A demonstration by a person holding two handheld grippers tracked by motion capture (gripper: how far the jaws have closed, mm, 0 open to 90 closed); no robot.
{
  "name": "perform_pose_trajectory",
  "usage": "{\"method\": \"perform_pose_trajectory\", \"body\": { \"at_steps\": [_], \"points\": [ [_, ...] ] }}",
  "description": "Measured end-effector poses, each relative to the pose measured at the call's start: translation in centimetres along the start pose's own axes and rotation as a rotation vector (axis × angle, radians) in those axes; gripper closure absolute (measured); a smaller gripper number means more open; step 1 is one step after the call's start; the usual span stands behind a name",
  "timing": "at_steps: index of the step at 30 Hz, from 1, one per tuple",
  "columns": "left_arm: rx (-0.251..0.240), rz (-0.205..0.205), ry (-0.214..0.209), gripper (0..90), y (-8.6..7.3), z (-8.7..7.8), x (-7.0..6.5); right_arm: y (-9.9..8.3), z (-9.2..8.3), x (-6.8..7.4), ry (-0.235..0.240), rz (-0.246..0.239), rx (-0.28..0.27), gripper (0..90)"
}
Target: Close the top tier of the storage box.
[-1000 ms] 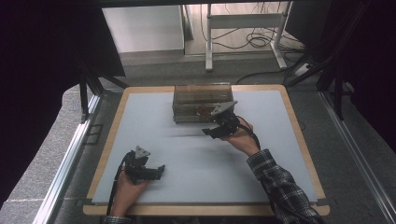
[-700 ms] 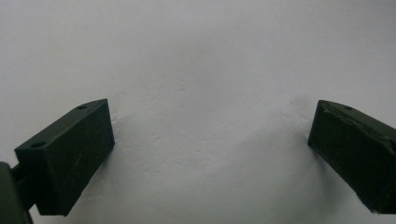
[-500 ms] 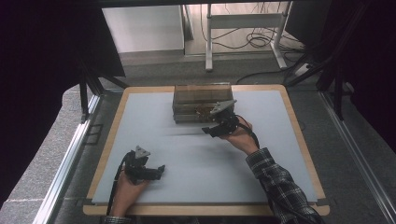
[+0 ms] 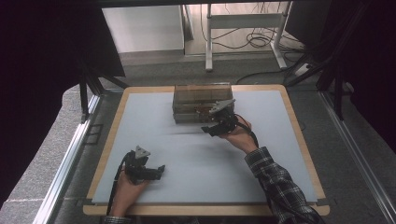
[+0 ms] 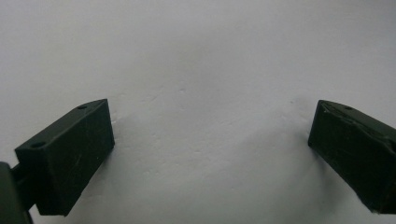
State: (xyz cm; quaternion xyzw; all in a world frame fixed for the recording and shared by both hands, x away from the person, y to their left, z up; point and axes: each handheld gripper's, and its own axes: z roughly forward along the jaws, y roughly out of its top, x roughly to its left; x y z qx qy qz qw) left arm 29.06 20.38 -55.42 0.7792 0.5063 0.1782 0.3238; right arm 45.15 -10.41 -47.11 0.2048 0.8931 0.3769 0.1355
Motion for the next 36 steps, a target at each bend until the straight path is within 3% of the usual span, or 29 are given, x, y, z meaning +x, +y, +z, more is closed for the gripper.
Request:
{"method": "perform_pose_trajectory", "body": {
  "at_steps": [36],
  "points": [
    [0.004,0.007,0.002,0.5,0.01,-0.03,0.03,0.51,0.79,-0.64,-0.006,-0.002,0.011,32.6]
  ]
}}
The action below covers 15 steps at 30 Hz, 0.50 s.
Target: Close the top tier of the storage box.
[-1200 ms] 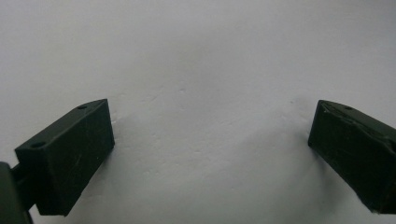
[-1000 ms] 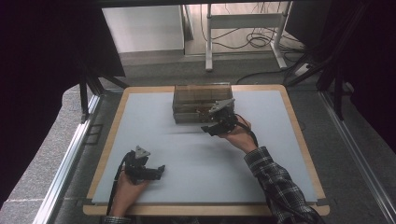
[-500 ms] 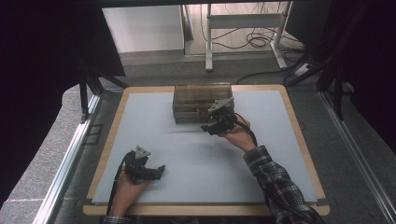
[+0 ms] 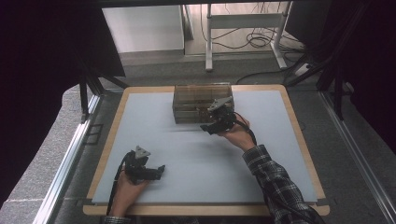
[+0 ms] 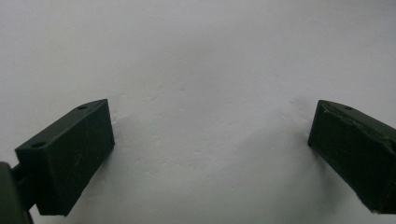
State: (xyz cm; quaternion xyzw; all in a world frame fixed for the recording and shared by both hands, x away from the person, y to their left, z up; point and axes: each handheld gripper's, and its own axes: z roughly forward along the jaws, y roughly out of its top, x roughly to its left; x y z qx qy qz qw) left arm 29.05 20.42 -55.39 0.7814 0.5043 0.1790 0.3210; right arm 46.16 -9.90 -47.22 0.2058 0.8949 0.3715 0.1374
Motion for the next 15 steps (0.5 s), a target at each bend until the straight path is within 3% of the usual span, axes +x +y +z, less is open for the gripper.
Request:
{"method": "perform_pose_trajectory", "body": {
  "at_steps": [15],
  "points": [
    [-0.003,-0.003,0.0,0.5,0.0,0.01,-0.02,0.17,0.35,-0.28,-0.003,0.009,0.003,30.7]
  ]
}}
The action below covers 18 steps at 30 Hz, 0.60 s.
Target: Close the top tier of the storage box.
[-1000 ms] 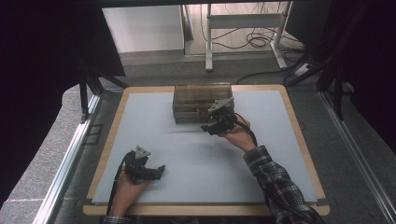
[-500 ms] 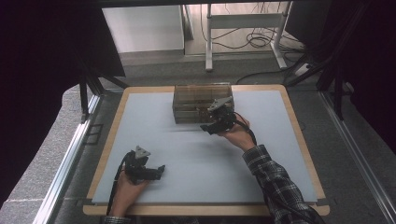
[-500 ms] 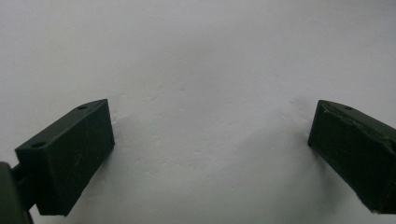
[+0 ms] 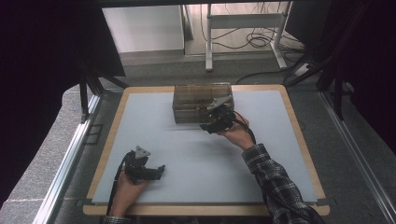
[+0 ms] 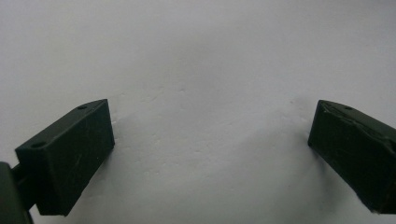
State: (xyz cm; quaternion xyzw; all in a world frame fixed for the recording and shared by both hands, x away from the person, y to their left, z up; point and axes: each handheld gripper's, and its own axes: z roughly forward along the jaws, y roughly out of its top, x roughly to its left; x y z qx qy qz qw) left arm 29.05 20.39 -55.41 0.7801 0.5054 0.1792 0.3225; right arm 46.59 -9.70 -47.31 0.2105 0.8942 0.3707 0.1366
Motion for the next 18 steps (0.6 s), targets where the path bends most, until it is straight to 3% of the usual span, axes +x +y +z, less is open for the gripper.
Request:
{"method": "perform_pose_trajectory", "body": {
  "at_steps": [18],
  "points": [
    [0.003,0.003,0.0,0.5,0.0,-0.02,0.02,0.28,0.38,-0.54,-0.01,0.011,-0.003,30.7]
  ]
}}
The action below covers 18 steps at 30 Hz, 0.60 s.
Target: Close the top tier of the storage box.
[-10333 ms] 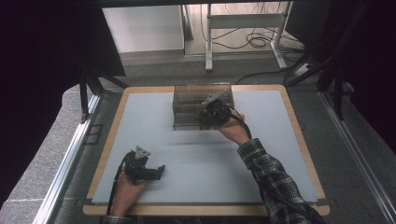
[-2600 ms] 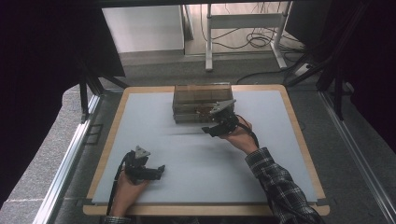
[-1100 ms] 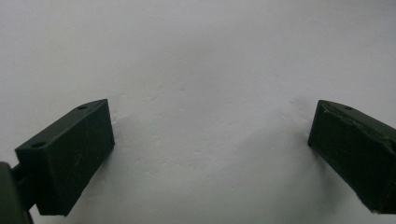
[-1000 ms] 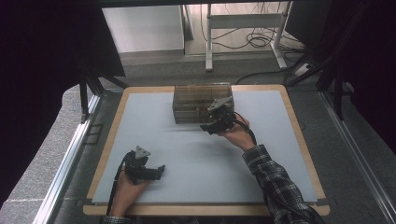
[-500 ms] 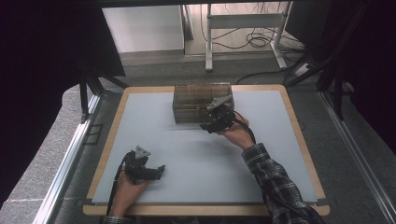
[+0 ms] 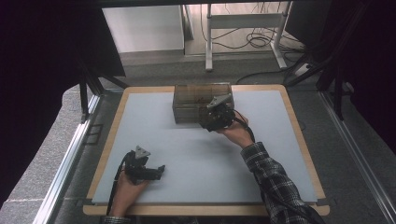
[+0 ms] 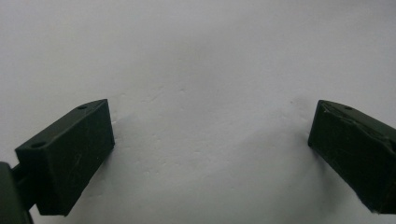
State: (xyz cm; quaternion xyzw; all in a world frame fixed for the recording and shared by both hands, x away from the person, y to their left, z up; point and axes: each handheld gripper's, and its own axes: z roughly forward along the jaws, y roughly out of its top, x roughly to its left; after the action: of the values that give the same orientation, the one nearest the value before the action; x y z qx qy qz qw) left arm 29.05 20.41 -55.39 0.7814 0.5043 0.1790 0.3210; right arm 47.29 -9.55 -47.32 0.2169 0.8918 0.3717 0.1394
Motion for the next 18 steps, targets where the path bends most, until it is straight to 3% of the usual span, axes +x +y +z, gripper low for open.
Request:
{"method": "perform_pose_trajectory", "body": {
  "at_steps": [18],
  "points": [
    [0.0,0.0,0.0,0.5,0.0,0.0,0.01,0.14,0.33,-0.35,-0.008,0.008,-0.008,30.7]
  ]
}}
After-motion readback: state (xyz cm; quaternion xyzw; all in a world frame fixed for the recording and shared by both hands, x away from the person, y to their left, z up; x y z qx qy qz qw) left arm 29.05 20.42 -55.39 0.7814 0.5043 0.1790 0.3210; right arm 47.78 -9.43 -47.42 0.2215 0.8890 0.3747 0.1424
